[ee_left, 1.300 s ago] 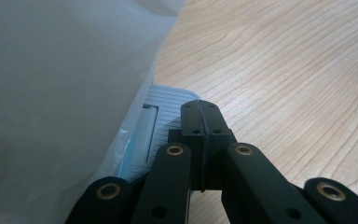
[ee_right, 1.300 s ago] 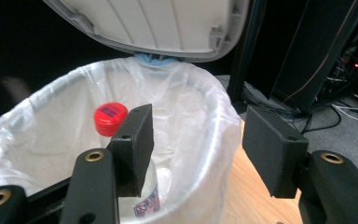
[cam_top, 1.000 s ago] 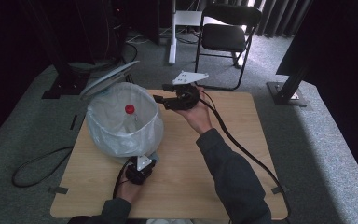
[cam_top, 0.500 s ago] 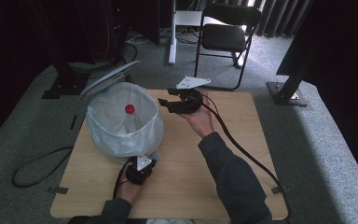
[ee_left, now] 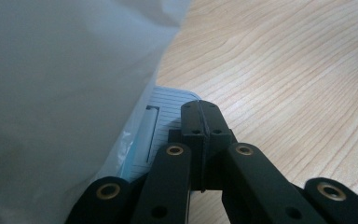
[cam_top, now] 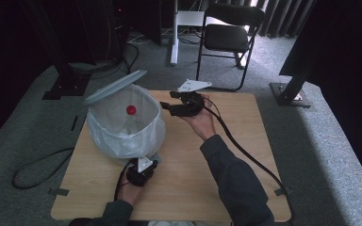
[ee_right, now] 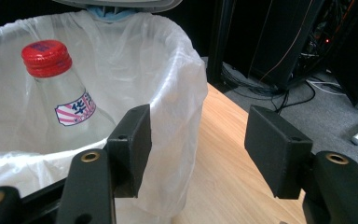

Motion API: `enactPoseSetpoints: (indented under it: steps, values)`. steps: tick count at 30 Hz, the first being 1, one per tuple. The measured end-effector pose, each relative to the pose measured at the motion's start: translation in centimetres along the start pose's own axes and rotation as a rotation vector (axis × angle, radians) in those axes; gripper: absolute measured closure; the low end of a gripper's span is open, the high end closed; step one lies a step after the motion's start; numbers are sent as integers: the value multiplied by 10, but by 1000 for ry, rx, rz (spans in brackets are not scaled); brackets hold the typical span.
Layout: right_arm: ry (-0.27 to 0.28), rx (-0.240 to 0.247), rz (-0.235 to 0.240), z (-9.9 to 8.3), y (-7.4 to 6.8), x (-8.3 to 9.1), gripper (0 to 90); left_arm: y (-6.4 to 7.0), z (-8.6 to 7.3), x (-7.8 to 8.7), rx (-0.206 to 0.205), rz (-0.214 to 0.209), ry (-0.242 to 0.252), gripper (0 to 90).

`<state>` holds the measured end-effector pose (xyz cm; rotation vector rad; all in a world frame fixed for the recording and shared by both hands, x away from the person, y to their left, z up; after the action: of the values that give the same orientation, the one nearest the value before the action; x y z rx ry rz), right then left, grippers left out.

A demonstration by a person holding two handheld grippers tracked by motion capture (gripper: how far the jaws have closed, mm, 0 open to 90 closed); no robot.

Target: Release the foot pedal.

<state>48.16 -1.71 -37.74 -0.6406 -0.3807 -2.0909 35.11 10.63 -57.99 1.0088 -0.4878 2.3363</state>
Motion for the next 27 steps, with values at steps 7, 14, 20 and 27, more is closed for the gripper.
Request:
enactPoseSetpoints:
  steps: [7,14,20,27]
  values:
    - [-7,-18,-7,-9,3,-4,399,0,1,0,3,0,10,900]
    - [-17,-35,-16,-18,9,-4,399,1,2,2,24,-2,28,900]
    - [-22,-45,-20,-23,13,-3,399,0,5,7,31,-6,60,900]
    - [-27,-49,-27,-29,16,-3,398,2,8,19,23,-8,89,806]
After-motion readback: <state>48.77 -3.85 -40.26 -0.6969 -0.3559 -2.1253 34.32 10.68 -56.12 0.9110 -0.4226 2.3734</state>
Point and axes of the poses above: each handheld gripper's, and its own axes: x roughly backward along the jaws, z roughly out of its top, y roughly to its right, the point moved 7 cm from there along -x, roughly forward along the jaws, and after that the axes turned 12 degrees about -y, right-handed, at the moved point
